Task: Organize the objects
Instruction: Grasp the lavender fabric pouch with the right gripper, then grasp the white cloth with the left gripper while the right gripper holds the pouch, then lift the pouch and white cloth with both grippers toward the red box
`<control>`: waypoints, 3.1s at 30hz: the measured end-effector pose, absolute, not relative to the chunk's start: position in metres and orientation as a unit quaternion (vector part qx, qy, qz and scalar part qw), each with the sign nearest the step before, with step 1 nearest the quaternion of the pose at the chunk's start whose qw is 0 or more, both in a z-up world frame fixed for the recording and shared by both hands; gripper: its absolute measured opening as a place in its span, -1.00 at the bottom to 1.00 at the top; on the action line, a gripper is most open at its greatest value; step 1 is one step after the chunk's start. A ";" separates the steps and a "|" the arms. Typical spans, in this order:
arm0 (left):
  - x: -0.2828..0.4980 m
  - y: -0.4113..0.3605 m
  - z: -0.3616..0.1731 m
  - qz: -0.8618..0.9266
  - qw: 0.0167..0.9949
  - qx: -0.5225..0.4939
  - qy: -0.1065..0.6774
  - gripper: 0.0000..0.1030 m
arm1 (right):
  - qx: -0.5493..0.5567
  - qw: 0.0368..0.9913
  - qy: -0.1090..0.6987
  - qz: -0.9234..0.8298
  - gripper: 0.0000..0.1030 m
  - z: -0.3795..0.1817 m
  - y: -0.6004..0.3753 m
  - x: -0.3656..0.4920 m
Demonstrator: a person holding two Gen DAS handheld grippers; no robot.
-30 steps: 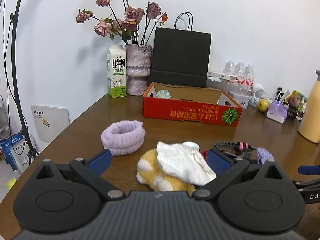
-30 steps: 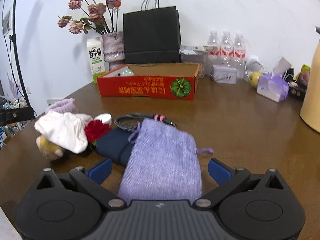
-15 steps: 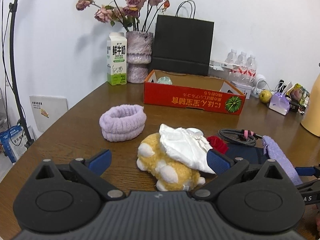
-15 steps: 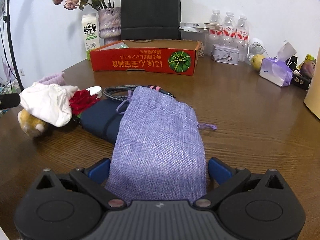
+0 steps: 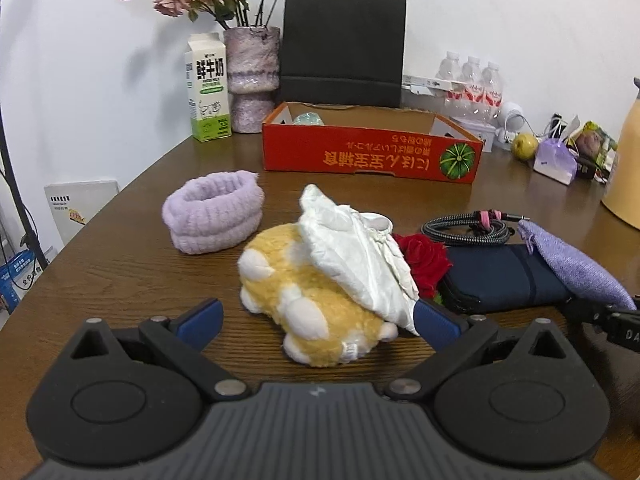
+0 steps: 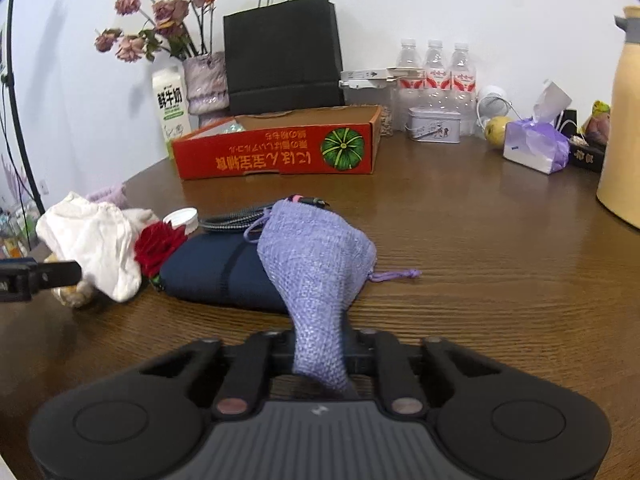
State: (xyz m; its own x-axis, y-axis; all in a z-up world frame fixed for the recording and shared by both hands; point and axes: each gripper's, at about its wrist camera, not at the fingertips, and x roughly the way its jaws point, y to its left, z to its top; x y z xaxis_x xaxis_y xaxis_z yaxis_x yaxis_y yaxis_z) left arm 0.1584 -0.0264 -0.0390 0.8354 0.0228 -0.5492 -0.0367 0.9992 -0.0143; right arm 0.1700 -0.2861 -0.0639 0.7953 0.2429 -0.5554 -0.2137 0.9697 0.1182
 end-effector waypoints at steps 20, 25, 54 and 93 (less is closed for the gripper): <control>0.153 -0.040 -0.025 0.054 0.978 0.027 0.198 0.84 | 0.030 0.950 0.287 0.118 -0.82 -0.064 -0.286 0.167; 0.159 -0.048 -0.025 0.014 0.976 0.031 0.216 0.19 | 0.032 0.951 0.286 0.117 -0.82 -0.064 -0.286 0.167; 0.133 -0.022 0.019 -0.021 0.984 -0.044 0.173 -0.83 | 0.017 0.969 0.217 0.114 -0.83 -0.053 -0.279 0.152; 0.213 -0.058 0.058 -0.045 0.990 -0.063 0.118 -0.83 | -0.005 0.977 0.142 0.158 -0.83 0.019 -0.226 0.225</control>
